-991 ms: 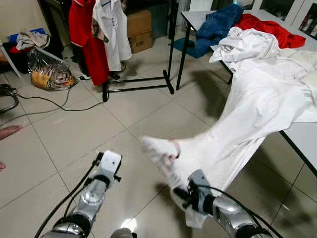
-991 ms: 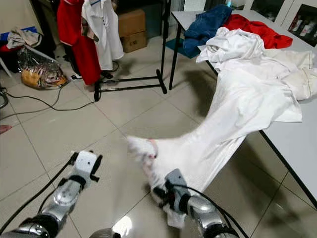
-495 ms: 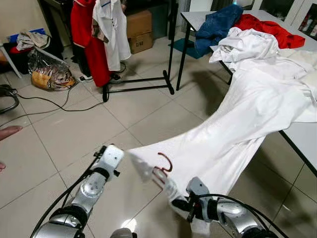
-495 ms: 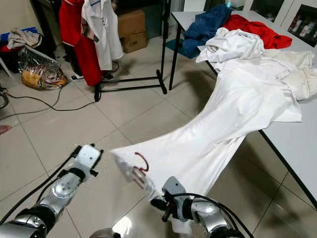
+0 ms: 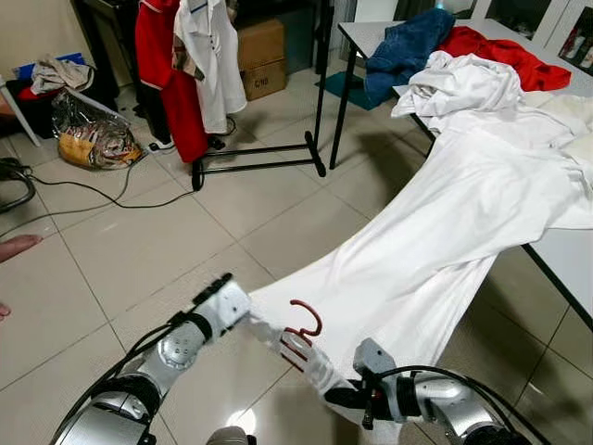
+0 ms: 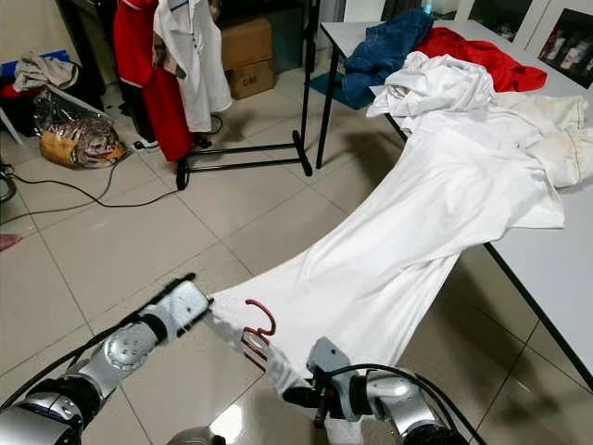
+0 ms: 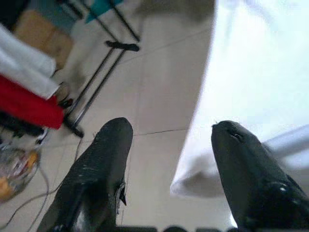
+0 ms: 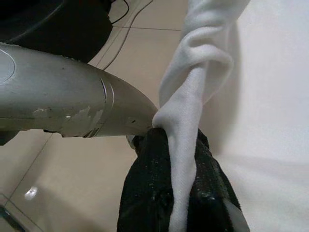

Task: Hang hanger

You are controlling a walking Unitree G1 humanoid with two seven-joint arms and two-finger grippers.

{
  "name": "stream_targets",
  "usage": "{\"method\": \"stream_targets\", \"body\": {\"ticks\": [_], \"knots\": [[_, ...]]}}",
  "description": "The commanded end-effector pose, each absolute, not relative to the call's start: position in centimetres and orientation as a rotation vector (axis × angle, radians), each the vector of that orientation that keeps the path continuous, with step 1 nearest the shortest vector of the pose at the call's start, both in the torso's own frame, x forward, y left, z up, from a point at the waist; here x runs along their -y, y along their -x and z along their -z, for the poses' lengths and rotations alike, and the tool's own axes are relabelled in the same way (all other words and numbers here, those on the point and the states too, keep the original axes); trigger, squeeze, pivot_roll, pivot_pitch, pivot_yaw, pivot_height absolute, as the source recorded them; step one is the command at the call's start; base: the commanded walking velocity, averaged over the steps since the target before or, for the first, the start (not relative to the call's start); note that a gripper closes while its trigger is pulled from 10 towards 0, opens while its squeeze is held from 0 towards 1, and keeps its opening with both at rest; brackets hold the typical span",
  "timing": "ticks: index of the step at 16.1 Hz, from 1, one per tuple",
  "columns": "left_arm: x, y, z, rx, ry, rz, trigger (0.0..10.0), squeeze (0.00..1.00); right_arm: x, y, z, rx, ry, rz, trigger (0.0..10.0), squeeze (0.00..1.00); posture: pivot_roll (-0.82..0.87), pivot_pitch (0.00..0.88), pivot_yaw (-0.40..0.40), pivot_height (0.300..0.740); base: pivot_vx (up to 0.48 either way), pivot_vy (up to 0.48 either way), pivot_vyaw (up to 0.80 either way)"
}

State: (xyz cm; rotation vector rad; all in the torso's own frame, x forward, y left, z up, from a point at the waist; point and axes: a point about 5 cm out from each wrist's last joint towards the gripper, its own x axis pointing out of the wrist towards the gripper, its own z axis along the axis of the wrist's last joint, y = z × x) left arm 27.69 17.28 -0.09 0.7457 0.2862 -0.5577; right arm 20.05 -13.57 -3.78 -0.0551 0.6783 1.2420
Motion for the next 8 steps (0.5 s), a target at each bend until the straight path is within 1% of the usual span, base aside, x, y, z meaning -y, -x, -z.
{"method": "stream_targets", "body": {"ticks": [1, 2, 3, 8], "knots": [[-17.2, -27.8, 0.0, -0.286, -0.787, 0.606, 10.0, 0.58, 13.2, -20.8, 3.0, -0.636, 0.059, -1.267, 10.0, 0.0, 0.14, 0.0, 0.004, 0.74, 0.0, 0.0, 0.0], [-17.1, -27.8, -0.1, -0.275, -0.815, 0.627, 10.0, 0.49, 13.1, -21.0, 2.8, -0.62, 0.063, -1.264, 10.0, 0.0, 0.14, 0.0, 0.006, 0.74, 0.0, 0.0, 0.0], [-17.0, -27.9, -0.3, -0.258, -0.833, 0.638, 10.0, 0.45, 13.1, -21.3, 2.6, -0.61, 0.065, -1.257, 10.0, 0.0, 0.14, 0.0, 0.006, 0.74, 0.0, 0.0, 0.0], [-17.1, -28.8, -2.0, -0.137, -0.88, 0.678, 10.0, 0.45, 13.8, -21.5, 2.6, -0.602, 0.073, -1.222, 10.0, 0.0, 0.14, 0.0, 0.01, 0.74, 0.0, 0.0, 0.0]]}}
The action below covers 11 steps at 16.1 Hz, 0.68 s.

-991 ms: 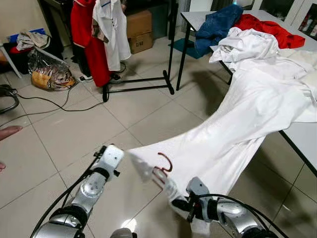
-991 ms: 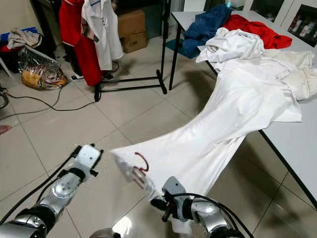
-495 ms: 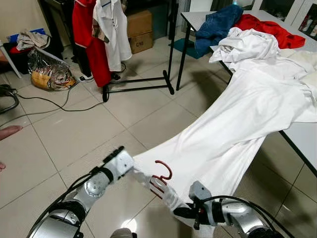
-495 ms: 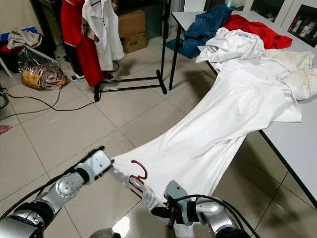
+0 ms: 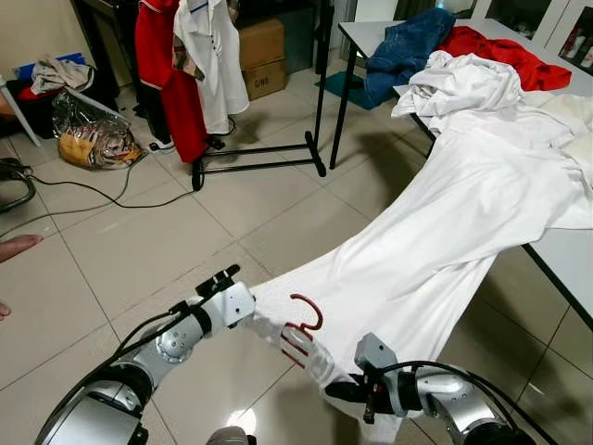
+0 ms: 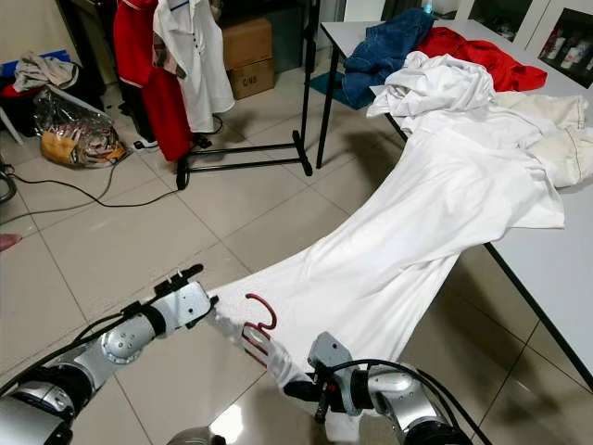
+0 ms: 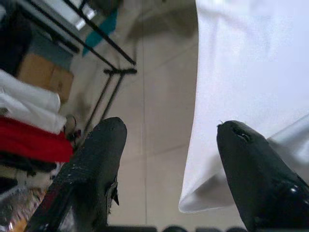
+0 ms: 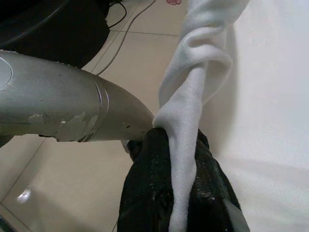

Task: Hang hanger

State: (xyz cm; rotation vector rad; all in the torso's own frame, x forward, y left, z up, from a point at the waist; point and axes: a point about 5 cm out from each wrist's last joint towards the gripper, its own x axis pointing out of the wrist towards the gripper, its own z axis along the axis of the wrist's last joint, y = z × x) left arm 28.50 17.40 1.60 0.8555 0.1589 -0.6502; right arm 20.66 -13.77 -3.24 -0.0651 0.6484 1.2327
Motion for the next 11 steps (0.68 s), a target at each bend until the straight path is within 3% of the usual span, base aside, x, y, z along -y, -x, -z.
{"method": "stream_targets", "body": {"ticks": [1, 6, 9, 10, 11], "knots": [[-17.1, -28.8, -2.3, -0.104, -0.877, 0.689, 10.0, 0.44, 13.8, -21.4, 2.6, -0.603, 0.072, -1.217, 10.0, 0.0, 0.14, 0.0, 0.01, 0.74, 0.0, 0.0, 0.0], [-17.5, -28.2, -2.7, -0.068, -0.795, 0.724, 10.0, 0.39, 13.9, -22.3, 2.8, -0.577, 0.106, -1.103, 10.0, 0.0, 0.15, 0.0, 0.005, 0.74, 0.0, 0.0, 0.0], [-17.1, -27.3, -2.1, -0.125, -0.724, 0.847, 10.0, 0.45, 14.1, -22.3, 2.6, -0.565, 0.112, -1.121, 10.0, 0.0, 0.15, 0.0, 0.001, 0.74, 0.0, 0.0, 0.0], [-17.2, -26.7, -1.4, -0.179, -0.732, 0.91, 10.0, 0.61, 14.1, -22.2, 2.5, -0.56, 0.116, -1.138, 10.0, 0.0, 0.15, 0.0, 0.0, 0.74, 0.0, 0.0, 0.0], [-17.5, -26.2, -0.9, -0.221, -0.763, 0.945, 10.0, 0.95, 14.1, -22.1, 2.6, -0.565, 0.119, -1.15, 10.0, 0.0, 0.15, 0.0, -0.001, 0.74, 0.0, 0.0, 0.0]]}}
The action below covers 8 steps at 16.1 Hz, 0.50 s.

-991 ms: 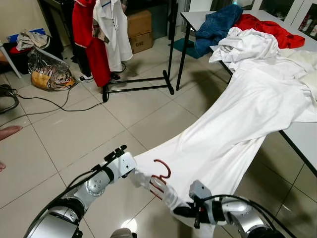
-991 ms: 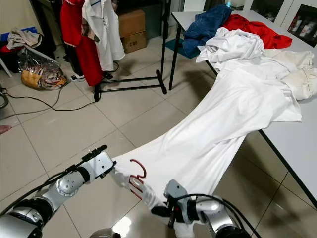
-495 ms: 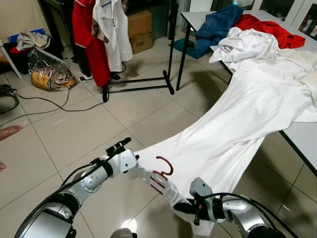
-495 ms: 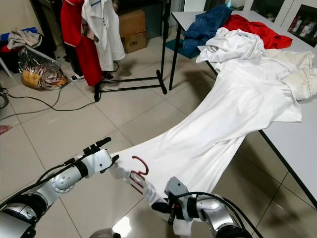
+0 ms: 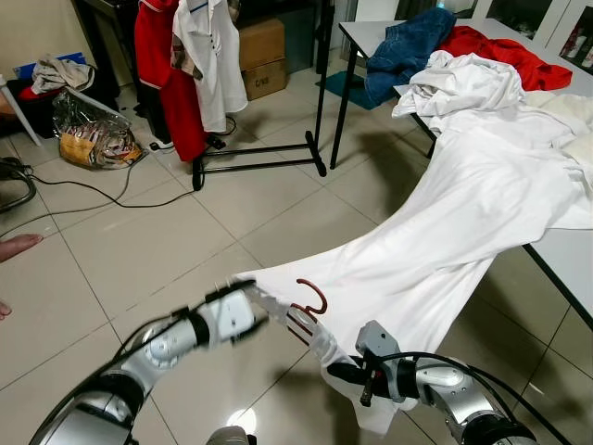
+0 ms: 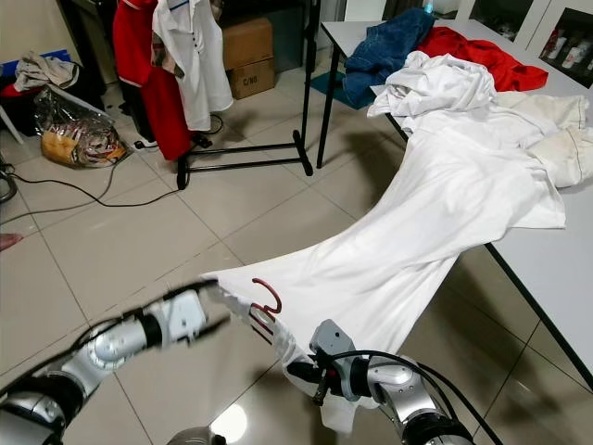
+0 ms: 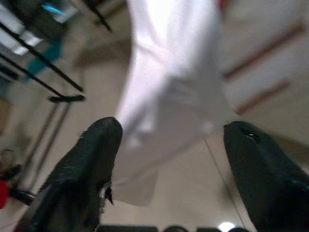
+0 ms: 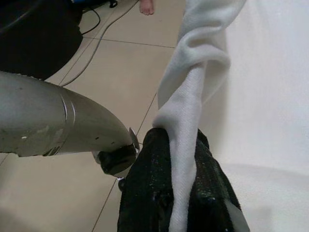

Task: Hang hanger

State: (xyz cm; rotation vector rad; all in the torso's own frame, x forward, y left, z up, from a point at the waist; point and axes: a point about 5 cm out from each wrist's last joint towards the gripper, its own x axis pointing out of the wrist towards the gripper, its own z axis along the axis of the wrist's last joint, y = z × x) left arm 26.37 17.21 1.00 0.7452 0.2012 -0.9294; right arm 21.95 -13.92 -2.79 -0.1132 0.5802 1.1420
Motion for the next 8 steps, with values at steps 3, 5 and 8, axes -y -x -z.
{"method": "stream_targets", "body": {"ticks": [3, 5, 8], "knots": [[-18.1, -27.3, -1.8, -0.205, -0.795, 0.912, 10.0, 1.0, 14.3, -21.7, 2.9, -0.586, 0.105, -1.162, 10.0, 0.0, 0.14, 0.0, 0.002, 0.74, 0.0, 0.0, 0.0], [-18.1, -28.3, -2.9, -0.151, -0.835, 0.885, 10.0, 0.97, 14.4, -21.4, 3.0, -0.597, 0.081, -1.163, 10.0, 0.0, 0.14, 0.0, 0.005, 0.74, 0.0, 0.0, 0.0], [-18.1, -29.1, -3.9, -0.111, -0.86, 0.873, 10.0, 0.83, 14.6, -21.2, 3.2, -0.609, 0.06, -1.154, 10.0, 0.0, 0.13, 0.0, 0.011, 0.74, 0.0, 0.0, 0.0]]}}
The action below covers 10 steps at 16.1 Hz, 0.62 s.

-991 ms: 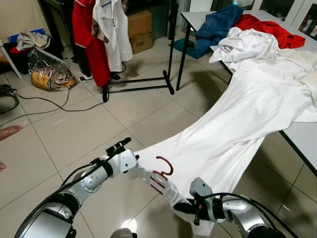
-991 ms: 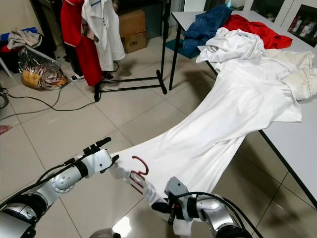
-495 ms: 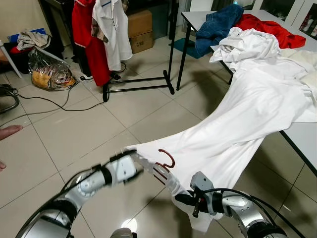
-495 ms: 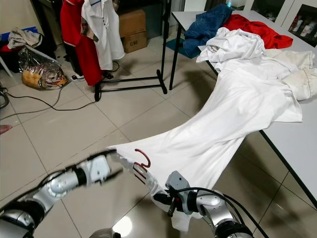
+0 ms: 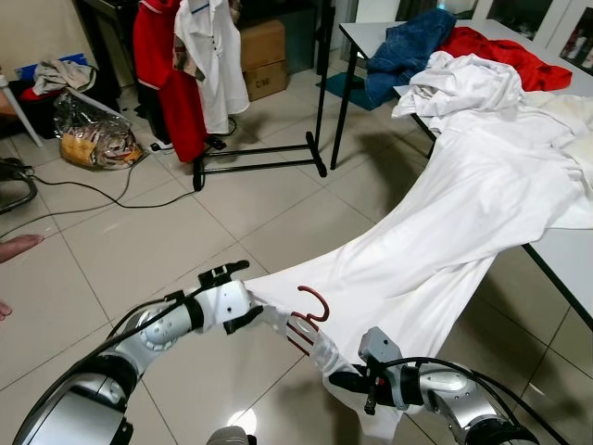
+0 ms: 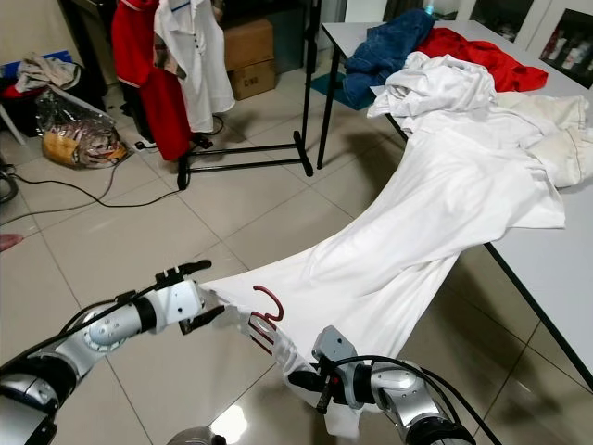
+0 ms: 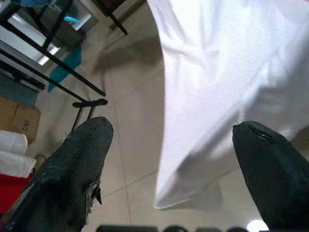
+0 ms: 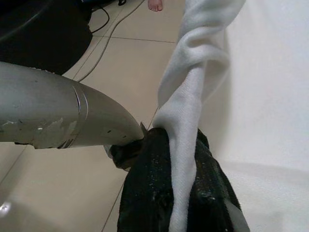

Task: Hang hanger

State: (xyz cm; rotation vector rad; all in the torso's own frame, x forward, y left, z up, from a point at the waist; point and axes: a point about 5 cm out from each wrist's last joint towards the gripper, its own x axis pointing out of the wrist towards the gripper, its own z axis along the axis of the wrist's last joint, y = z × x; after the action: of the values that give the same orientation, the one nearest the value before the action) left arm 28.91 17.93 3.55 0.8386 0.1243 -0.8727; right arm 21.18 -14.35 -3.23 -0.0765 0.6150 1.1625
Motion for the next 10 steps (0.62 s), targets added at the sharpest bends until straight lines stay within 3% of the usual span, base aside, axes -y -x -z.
{"method": "stream_targets", "body": {"ticks": [1, 2, 10], "knots": [[-18.4, -29.3, -3.9, -0.127, -0.86, 0.859, 10.0, 0.82, 14.6, -21.0, 3.2, -0.614, 0.057, -1.159, 10.0, 0.0, 0.13, 0.0, 0.012, 0.74, 0.0, 0.0, 0.0], [-19.0, -29.1, -3.5, -0.178, -0.884, 0.866, 10.0, 0.75, 14.6, -20.9, 3.2, -0.61, 0.047, -1.173, 10.0, 0.0, 0.13, 0.0, 0.011, 0.74, 0.0, 0.0, 0.0], [-18.1, -28.1, -2.0, -0.298, -0.813, 0.961, 10.0, 0.74, 13.9, -21.7, 1.9, -0.547, 0.071, -1.247, 10.0, 0.0, 0.12, 0.0, 0.016, 0.74, 0.0, 0.0, 0.0]]}}
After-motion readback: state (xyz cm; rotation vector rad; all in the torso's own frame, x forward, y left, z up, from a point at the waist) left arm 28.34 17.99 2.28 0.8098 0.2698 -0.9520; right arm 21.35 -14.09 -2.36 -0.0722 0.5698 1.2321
